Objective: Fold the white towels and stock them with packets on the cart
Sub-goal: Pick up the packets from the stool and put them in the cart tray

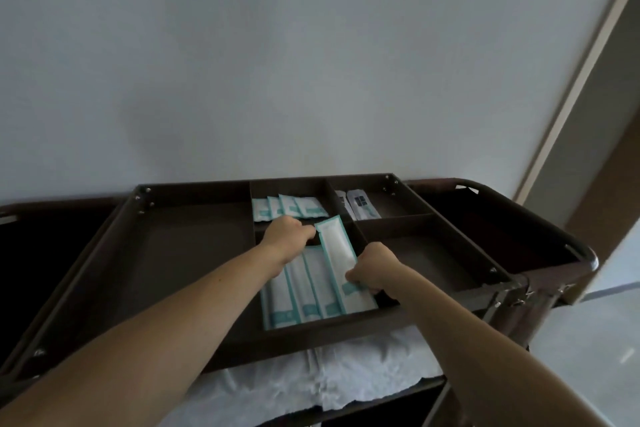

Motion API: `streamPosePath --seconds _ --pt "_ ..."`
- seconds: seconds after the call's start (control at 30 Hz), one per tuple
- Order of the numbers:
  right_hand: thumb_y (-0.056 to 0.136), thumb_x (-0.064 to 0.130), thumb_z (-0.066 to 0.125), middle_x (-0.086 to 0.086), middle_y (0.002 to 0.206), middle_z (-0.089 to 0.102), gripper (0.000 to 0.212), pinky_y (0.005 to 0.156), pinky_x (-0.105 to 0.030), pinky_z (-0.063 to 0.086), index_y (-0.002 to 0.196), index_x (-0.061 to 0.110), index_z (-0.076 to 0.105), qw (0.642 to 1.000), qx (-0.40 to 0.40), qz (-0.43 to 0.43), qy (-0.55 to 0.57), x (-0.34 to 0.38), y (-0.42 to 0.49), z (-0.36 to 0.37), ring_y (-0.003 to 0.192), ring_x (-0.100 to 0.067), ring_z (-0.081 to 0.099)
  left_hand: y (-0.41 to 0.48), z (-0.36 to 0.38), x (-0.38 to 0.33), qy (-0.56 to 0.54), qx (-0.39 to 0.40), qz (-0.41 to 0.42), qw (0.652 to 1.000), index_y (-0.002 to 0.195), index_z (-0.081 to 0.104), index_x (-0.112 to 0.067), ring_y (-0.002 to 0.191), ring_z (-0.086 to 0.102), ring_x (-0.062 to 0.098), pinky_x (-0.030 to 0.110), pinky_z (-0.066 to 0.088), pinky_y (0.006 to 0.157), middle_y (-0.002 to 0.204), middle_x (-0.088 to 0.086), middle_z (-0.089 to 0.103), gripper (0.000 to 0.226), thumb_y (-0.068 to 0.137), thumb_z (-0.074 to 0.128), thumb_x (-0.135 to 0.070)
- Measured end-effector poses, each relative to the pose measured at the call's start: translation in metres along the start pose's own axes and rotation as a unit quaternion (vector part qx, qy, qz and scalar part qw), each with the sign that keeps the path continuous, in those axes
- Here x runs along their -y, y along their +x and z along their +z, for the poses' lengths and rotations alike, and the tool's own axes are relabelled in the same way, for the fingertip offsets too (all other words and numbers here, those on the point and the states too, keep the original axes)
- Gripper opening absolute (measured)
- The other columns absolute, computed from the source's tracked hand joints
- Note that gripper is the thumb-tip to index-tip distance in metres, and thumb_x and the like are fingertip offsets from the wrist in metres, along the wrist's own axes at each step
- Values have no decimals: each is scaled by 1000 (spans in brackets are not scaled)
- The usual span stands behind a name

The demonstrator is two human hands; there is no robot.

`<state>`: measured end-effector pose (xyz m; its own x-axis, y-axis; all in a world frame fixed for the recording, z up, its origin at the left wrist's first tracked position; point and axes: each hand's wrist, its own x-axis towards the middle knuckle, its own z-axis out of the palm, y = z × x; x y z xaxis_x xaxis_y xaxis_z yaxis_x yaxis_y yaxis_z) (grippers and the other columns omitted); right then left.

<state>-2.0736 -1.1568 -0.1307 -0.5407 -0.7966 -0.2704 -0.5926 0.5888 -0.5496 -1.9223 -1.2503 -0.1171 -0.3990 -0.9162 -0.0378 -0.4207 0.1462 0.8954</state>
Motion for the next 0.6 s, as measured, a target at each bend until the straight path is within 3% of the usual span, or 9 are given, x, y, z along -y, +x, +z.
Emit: streamPosePath --seconds 0.07,0.13,0.2,0.33,0.43,0.6 --pt "82 24 76 -5 79 60 30 57 -31 54 78 11 49 999 5 5 -49 1 0 6 68 -21 63 2 -3 1 17 -1 11 1000 55 32 -17 52 27 15 21 21 41 54 2 30 40 82 61 -14" --pt "85 20 70 -5 84 59 23 66 -30 51 78 10 51 997 7 6 -74 2 1 11 83 -24 65 3 -6 3 23 -2 16 1000 54 28 -18 51 24 14 20 19 37 54 0 27 43 82 60 -13" --pt "89 17 64 -10 98 63 12 77 -33 53 89 7 57 995 19 6 -96 2 2 15 98 -29 65 3 -8 7 23 1 15 1000 54 26 -20 50 21 14 21 17 38 53 -1 24 44 81 60 -13" --pt "94 13 48 -15 118 63 27 90 -35 53 115 2 59 985 25 -9 -170 0 2 21 108 -31 62 1 -13 12 10 -4 10 1000 55 25 -20 51 19 14 21 16 38 53 -2 21 44 81 60 -11" --pt "93 13 48 -13 118 63 27 87 -36 52 116 3 59 972 27 -35 -230 2 0 24 108 -31 62 -2 -18 13 9 -11 3 1000 56 26 -19 52 22 14 22 18 43 55 -1 24 44 83 59 -11" --pt "95 14 45 -15 133 50 36 95 -39 49 129 6 53 959 5 -72 -275 5 1 29 116 -32 56 -7 -21 6 -2 -23 10 1000 73 47 -11 70 36 22 30 27 58 73 10 39 17 84 59 -13"
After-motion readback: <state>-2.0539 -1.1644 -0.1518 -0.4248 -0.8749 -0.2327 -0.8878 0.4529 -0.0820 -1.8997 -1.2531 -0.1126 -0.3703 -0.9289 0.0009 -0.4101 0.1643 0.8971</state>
